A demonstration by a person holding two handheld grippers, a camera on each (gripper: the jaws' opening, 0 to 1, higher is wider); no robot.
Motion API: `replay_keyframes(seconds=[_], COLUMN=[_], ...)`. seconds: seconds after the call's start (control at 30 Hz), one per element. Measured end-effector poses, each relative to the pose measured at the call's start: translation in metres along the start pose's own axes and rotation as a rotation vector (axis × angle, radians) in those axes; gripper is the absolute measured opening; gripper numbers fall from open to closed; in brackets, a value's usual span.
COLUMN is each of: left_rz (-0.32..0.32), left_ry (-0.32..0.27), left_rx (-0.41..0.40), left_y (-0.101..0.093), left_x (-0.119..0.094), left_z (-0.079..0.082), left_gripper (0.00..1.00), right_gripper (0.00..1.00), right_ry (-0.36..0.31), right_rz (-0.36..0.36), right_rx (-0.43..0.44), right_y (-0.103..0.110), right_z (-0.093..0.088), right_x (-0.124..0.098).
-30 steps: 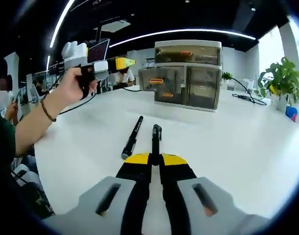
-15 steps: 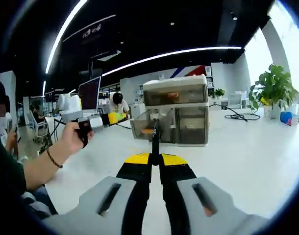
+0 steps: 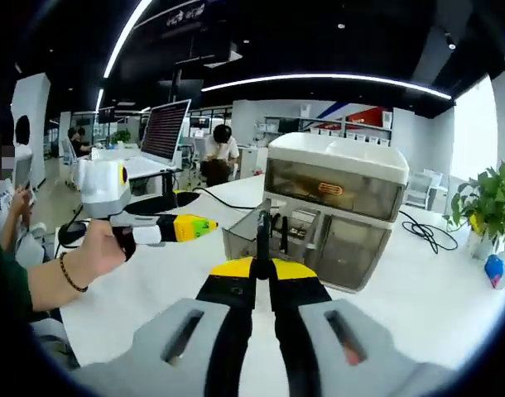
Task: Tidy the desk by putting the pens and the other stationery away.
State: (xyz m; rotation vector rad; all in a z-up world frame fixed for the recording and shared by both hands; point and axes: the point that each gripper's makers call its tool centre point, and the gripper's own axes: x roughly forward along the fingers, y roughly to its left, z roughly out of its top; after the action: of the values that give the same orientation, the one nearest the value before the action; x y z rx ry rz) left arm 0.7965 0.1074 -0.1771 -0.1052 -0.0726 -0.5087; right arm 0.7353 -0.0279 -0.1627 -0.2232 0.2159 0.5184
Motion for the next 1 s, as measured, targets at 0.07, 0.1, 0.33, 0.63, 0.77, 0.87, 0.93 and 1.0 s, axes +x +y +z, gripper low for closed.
replay_keyframes(seconds=[0.07, 0.1, 0.33, 0.63, 0.77, 0.87, 0.93, 1.0], left_rz=[-0.003, -0.003, 0.021, 0.042, 0.049, 0.058, 0.055, 0.057], left_ry=[0.001, 0.003, 0.026, 0.039, 0.036, 0.036, 0.030, 0.028], left_rx=[-0.007, -0.008, 0.014, -0.001, 0.000, 0.012, 0.006, 0.006], left_y=[0.000, 0.000, 0.001, 0.005, 0.007, 0.009, 0.009, 0.009], left_x=[0.000, 0.000, 0.004, 0.000, 0.000, -0.001, -0.001, -0.001], left_z=[-0.001, -0.001, -0.011, -0.012, -0.012, -0.011, -0.009, -0.009], left_gripper=[0.77, 0.77, 0.75, 0.72, 0.72, 0.72, 0.72, 0.72], right_gripper=[0.10, 0.10, 0.10, 0.10, 0.10, 0.10, 0.10, 0.11], right_ry=[0.066, 0.092, 0.267, 0.385, 0.380, 0.388, 0.391, 0.383], right_rz=[0.032, 0.049, -0.039, -0.071, -0.061, -0.066, -0.056, -0.050], right_rx=[-0.012, -0.023, -0.113, -0.299, -0.275, -0.313, -0.330, -0.326], right_y=[0.001, 0.002, -0.017, -0.016, -0.013, -0.014, -0.014, -0.015], right_z=[-0.004, -0.005, -0.003, -0.011, -0.007, -0.006, -0.006, -0.006], right_x=[0.014, 0.019, 0.066, 0.099, 0.111, 0.114, 0.115, 0.116])
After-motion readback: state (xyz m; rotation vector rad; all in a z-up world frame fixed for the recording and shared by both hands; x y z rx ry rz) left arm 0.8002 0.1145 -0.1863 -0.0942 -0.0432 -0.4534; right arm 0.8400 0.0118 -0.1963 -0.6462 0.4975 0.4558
